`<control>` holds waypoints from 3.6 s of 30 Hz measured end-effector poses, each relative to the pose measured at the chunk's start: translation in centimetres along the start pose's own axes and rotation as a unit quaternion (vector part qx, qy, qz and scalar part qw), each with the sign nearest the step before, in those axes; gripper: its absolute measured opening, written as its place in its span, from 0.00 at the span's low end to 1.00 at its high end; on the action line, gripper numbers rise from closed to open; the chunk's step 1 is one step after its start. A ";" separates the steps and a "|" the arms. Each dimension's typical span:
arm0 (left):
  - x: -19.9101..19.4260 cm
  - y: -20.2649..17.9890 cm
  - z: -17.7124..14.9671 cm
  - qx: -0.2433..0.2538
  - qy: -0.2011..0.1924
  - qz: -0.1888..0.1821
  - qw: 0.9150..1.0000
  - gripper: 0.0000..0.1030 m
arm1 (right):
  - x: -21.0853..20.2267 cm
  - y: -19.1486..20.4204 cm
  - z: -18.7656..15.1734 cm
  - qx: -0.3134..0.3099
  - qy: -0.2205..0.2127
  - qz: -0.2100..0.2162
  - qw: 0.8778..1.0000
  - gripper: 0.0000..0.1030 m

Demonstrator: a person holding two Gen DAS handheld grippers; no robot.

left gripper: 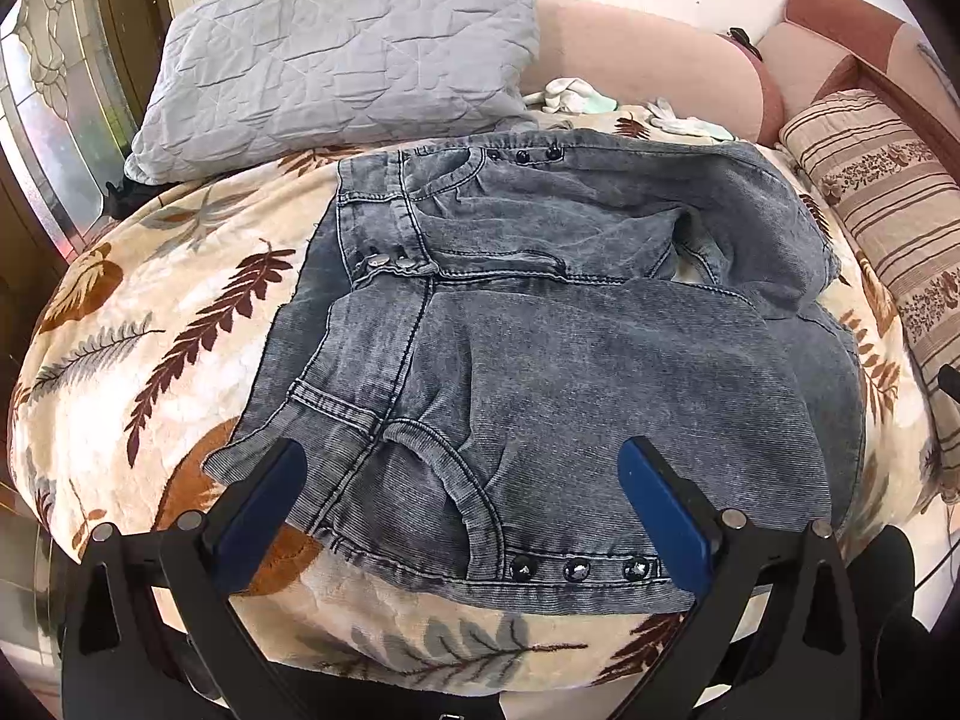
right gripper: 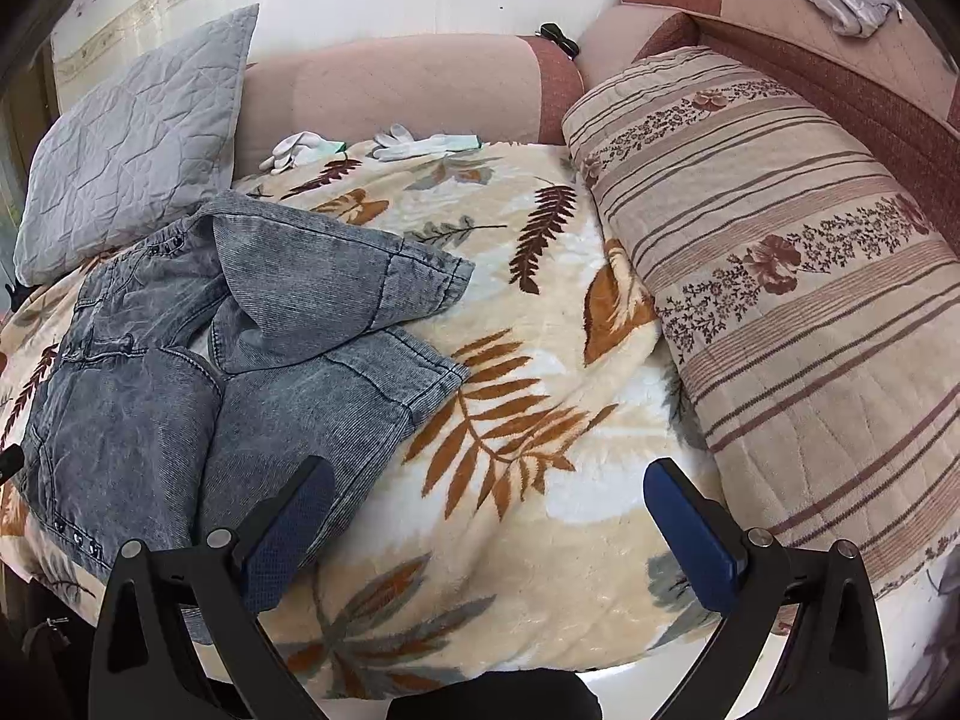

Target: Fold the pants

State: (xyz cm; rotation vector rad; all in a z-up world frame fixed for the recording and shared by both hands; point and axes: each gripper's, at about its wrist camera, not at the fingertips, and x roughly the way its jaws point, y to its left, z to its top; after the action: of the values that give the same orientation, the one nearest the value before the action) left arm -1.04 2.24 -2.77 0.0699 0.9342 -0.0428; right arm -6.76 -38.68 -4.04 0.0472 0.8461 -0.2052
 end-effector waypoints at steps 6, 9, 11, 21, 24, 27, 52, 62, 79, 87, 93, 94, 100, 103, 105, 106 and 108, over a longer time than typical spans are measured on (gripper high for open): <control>0.3 0.2 0.1 -0.010 0.007 -0.002 1.000 1.00 | 0.0 -0.3 0.0 0.002 0.000 -0.001 1.000 1.00; 0.5 0.4 0.2 -0.018 0.012 -0.005 1.000 1.00 | 0.0 -0.4 0.1 0.004 0.000 -0.001 1.000 1.00; 0.6 0.5 0.3 -0.024 0.016 -0.009 1.000 1.00 | 0.0 -0.5 0.0 0.006 -0.001 0.000 1.000 1.00; 1.2 0.9 0.2 -0.030 0.026 -0.008 0.999 1.00 | 0.5 -0.6 0.0 0.007 0.007 0.000 1.000 1.00; 1.5 0.9 0.1 -0.029 0.030 -0.007 0.999 1.00 | 0.7 -0.8 -0.1 0.011 0.012 0.000 1.000 1.00; 2.0 0.8 -0.1 -0.022 0.039 -0.004 0.999 1.00 | 0.9 -1.2 -0.2 0.018 0.017 -0.001 1.000 1.00; 1.3 0.2 0.2 -0.017 0.035 -0.011 0.999 1.00 | 1.1 -1.7 -0.4 0.031 0.022 0.002 0.999 1.00; 1.3 -0.2 0.7 -0.016 0.037 -0.015 0.999 1.00 | 1.4 -1.9 -0.4 0.033 0.028 0.010 0.999 1.00; 3.7 10.0 0.3 -0.213 0.112 -0.066 0.968 1.00 | 11.9 -1.1 2.9 0.082 0.134 0.084 0.984 1.00; 7.5 7.5 -2.2 -0.245 0.186 -0.135 0.942 1.00 | 14.7 2.4 2.7 0.069 0.145 0.110 0.981 0.67; 5.0 5.8 -0.3 -0.224 0.153 -0.163 0.949 0.28 | 10.7 0.8 3.3 0.072 0.102 0.154 0.980 0.09; 4.5 6.0 -0.3 -0.221 0.146 -0.166 0.950 0.26 | 8.6 -0.4 2.9 0.081 0.083 0.170 0.979 0.09; 5.4 7.3 -2.7 -0.225 0.167 -0.139 0.950 0.25 | 3.6 -6.5 -3.9 0.110 0.085 0.112 0.984 0.09; 6.6 7.9 -3.7 -0.233 0.192 -0.143 0.943 0.25 | 5.6 -9.1 -7.5 0.148 0.146 0.110 0.972 0.12; 5.6 8.1 -3.3 -0.228 0.177 -0.147 0.946 0.25 | 4.8 -10.0 -7.2 0.168 0.133 0.115 0.970 0.27; 4.6 8.4 -2.8 -0.224 0.158 -0.148 0.950 0.27 | 4.3 -10.0 -6.5 0.168 0.120 0.108 0.973 0.32; 3.4 8.6 -2.4 -0.224 0.138 -0.161 0.951 0.42 | 2.9 -10.3 -4.2 0.164 0.070 0.084 0.981 0.56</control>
State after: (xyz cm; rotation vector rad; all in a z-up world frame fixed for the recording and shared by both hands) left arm -0.37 11.02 -6.58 -0.5104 1.2088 -0.1237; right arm -10.06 -48.70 -8.62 0.4440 0.9358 -0.1825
